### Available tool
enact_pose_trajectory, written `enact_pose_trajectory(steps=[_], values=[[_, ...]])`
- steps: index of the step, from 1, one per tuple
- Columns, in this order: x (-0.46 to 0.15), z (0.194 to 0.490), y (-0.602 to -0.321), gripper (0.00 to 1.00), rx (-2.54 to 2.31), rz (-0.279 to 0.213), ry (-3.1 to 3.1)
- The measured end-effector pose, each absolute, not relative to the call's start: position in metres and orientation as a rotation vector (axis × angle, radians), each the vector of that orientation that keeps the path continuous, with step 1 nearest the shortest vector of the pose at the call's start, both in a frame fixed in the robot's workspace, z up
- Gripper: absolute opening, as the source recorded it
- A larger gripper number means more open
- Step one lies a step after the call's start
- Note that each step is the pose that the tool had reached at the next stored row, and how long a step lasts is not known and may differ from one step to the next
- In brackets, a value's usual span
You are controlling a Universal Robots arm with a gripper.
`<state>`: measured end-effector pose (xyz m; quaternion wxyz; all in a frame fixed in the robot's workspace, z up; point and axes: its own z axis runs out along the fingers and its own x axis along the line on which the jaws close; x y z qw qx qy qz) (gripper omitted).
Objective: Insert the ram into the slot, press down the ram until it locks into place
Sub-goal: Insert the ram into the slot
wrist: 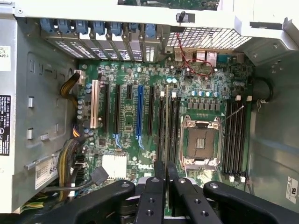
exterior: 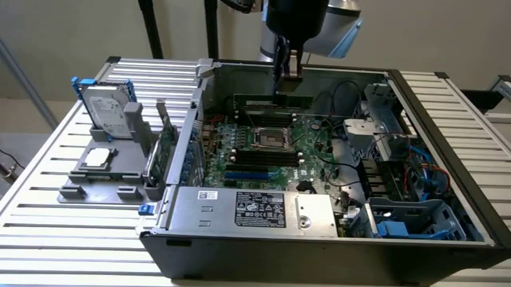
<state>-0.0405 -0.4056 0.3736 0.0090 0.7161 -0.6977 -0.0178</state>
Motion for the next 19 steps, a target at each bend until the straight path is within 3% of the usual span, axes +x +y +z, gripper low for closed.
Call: enact_pose_trajectory(steps=[19], values=[[-0.034,0.339,-0.406,0.13,2.21,-0.056,-2.207]])
